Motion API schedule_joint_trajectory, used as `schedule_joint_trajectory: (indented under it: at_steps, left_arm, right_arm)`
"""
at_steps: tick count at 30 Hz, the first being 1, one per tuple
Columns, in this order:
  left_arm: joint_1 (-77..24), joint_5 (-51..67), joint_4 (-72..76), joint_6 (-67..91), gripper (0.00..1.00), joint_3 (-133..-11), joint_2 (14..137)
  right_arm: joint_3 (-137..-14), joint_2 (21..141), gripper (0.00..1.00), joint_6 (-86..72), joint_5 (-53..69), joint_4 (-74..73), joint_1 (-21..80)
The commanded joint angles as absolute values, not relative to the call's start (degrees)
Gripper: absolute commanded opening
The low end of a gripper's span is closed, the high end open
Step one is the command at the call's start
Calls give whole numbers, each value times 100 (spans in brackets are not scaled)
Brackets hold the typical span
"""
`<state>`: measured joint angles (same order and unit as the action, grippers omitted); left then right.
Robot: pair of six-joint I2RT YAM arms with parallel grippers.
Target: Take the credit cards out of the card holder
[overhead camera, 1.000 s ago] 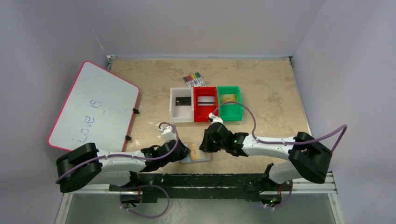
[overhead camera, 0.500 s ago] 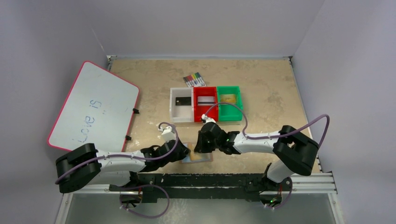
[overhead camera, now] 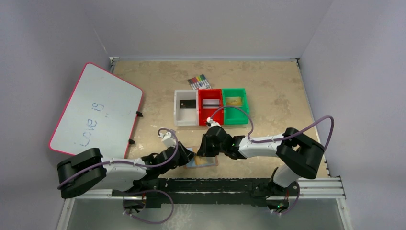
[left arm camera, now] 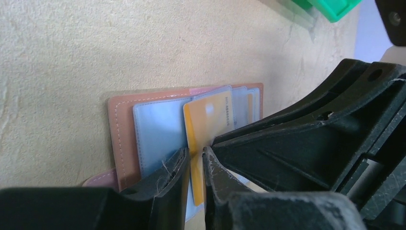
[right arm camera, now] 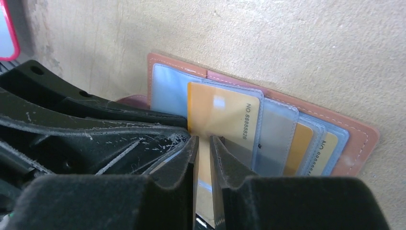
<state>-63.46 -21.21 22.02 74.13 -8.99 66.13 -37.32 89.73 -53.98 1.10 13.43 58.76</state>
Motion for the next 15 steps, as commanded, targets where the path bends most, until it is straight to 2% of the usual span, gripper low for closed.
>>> schedule_joint_trajectory:
  at_steps: [1,4,11,15]
  left_arm:
    - [-6354,-1808,3773,7986,17,-370,6931]
    - [-6354,-1868,3928,8129,18,-243,6979]
    - [-6359,-2191,2912,8223,20,-468,6902]
    - [-6363,-2364,2309,8234,22,-548,6728]
  right_arm:
    - [-3267,9029,17,-5546,80,870,5867]
    - [-3174,8899,18,-5644,-39,763,5864]
    - [-3231,8827,17,-5669,-150,642,5864]
    - [-3420,8486,27,-5658,-397,116,5863]
